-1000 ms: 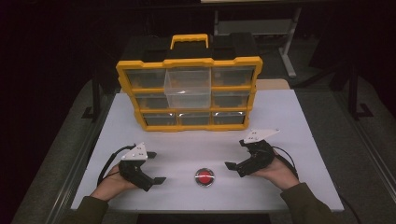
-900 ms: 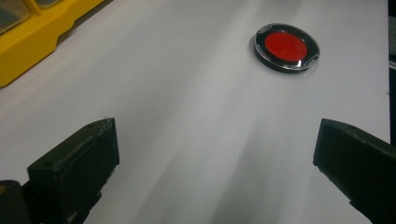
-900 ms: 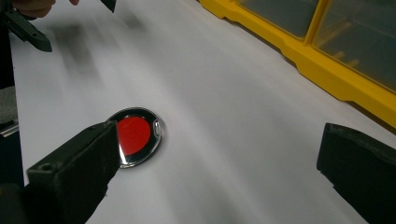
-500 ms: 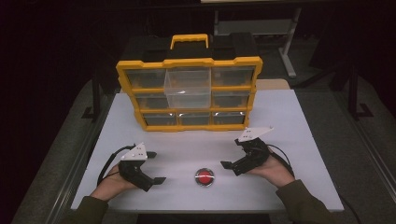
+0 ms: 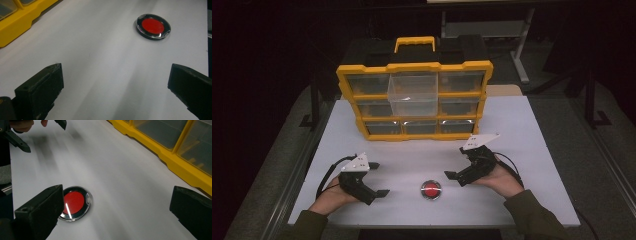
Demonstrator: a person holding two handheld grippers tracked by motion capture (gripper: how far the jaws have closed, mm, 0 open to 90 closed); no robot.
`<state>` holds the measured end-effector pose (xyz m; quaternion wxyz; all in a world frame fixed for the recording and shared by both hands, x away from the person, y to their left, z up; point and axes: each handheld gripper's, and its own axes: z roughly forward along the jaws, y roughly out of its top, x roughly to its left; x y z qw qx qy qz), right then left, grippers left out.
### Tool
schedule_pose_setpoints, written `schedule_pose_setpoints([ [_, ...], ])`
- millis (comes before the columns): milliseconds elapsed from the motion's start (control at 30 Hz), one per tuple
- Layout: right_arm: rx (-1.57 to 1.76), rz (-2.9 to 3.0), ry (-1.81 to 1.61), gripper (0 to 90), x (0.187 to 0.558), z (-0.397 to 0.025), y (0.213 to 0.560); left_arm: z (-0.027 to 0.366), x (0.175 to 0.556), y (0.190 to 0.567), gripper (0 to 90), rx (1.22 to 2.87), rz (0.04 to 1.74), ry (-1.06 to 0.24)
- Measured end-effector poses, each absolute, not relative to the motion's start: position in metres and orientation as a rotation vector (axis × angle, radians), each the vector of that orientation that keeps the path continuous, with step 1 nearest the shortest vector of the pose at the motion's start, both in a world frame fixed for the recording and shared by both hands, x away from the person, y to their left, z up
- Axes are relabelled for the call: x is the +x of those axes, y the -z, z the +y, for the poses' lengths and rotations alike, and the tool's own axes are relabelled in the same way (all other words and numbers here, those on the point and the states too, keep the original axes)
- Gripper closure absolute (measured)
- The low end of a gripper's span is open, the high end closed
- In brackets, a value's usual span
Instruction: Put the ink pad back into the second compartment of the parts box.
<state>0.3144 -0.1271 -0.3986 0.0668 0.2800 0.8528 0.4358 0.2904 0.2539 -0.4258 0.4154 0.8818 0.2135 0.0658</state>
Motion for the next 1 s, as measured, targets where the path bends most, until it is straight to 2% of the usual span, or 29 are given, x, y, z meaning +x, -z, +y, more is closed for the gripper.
schedule_pose_setpoints([
  [1000,0.765,2.64,-1.315,0.0,0.32,-0.095,0.397,0.252,0.291,0.426,0.0,2.215,0.532,-0.159],
])
